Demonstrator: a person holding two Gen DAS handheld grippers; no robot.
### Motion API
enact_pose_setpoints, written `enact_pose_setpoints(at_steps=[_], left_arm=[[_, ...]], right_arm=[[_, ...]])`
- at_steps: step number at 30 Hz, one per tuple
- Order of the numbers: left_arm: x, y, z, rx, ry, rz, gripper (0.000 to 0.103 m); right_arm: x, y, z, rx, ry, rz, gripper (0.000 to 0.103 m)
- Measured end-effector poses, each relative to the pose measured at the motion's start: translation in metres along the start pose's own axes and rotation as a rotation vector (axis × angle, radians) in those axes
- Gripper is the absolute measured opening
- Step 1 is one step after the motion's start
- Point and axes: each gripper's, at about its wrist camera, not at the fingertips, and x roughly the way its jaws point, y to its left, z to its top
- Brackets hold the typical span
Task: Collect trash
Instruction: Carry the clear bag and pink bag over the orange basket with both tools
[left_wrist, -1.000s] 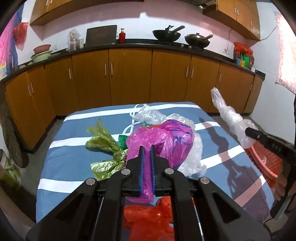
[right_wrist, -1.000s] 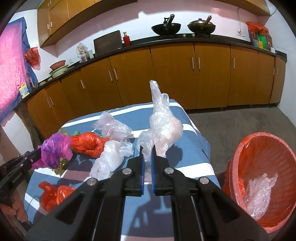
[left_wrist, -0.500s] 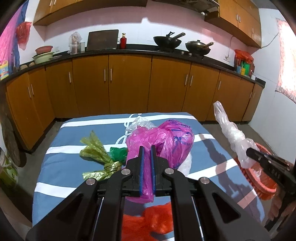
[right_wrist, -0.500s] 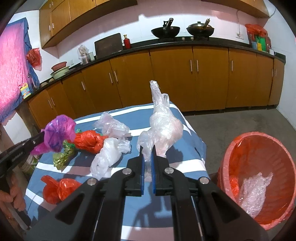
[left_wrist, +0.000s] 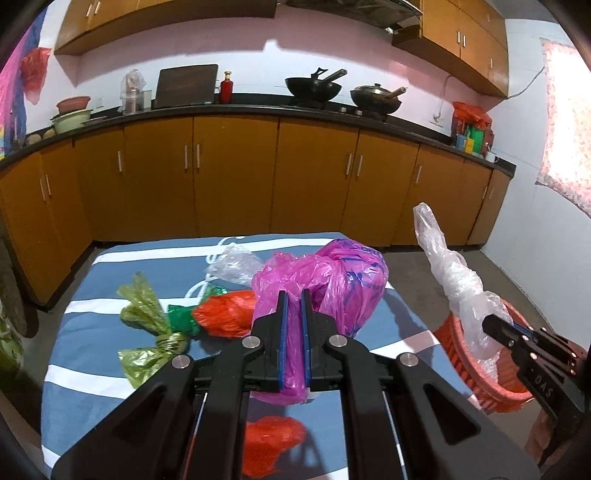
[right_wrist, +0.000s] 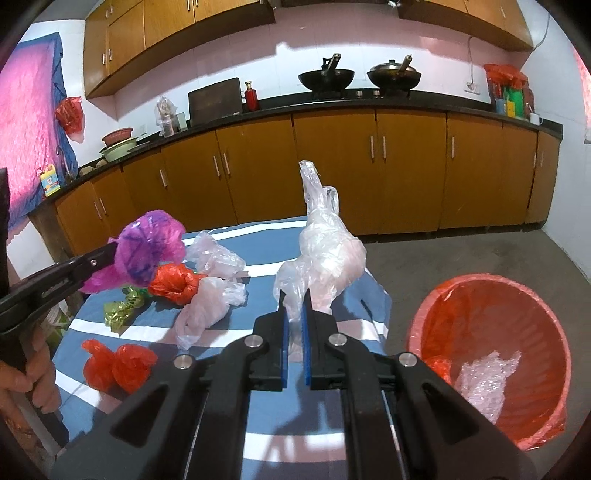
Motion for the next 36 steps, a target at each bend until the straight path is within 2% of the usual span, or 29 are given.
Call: enact_pose_setpoints(at_steps=[17, 36], left_arm=[[0.010, -0.064, 0.003, 0.039, 0.000, -0.078, 0.007], [0.032, -0.171, -0.006, 0.168, 0.038, -0.223, 0.007]], right_arm=[[-0.034, -0.060, -0.005, 0.059, -0.040, -0.108, 0.007], [-0.056, -0.142, -0.024, 0.162, -0.036, -0.272, 0.007]])
